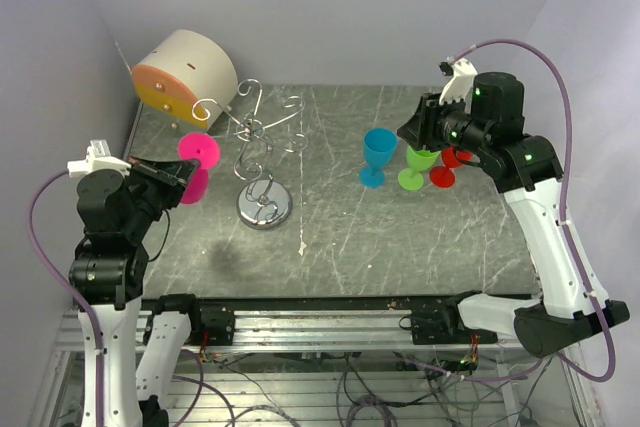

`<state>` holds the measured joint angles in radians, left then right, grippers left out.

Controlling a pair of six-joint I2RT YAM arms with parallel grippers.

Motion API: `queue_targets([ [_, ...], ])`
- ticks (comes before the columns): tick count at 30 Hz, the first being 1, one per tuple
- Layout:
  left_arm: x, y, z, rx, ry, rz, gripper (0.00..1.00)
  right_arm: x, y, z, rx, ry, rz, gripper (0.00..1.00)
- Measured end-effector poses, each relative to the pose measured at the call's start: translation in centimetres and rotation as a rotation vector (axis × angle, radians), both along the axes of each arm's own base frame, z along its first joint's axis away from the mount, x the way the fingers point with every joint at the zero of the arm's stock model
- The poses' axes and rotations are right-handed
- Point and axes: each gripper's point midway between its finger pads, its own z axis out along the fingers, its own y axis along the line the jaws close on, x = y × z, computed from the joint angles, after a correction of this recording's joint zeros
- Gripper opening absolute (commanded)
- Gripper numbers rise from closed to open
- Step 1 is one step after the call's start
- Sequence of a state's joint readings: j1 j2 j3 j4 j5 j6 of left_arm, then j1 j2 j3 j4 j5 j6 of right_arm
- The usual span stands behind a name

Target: Take the wine glass off the wine glass rack

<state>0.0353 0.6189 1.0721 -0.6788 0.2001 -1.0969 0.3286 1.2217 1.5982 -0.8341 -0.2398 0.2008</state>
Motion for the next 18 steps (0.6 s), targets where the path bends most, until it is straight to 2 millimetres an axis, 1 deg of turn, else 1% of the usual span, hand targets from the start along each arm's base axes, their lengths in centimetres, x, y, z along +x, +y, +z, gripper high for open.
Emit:
queue_targets([
  [4, -0.2, 0.6, 0.6, -0.012, -0.021, 0.045, 0.07, -0.1, 0.0, 0.2, 0.003, -0.009, 0.000, 0.36],
  [10, 0.3, 0.7, 1.1, -0.044, -0.040, 0.057, 0.07, -0.1, 0.0, 0.4, 0.007, -0.020, 0.001, 0.36],
  [14, 1.0, 0.7, 1.0, -0.057, -0.053, 0.061, 0.07, -0.1, 0.0, 0.2, 0.006, -0.019, 0.001, 0.36],
  [18, 2.0, 0.7, 1.0, -0.065, -0.064, 0.061, 0.07, -0.1, 0.0, 0.1, 0.006, -0.017, 0.002, 0.36],
])
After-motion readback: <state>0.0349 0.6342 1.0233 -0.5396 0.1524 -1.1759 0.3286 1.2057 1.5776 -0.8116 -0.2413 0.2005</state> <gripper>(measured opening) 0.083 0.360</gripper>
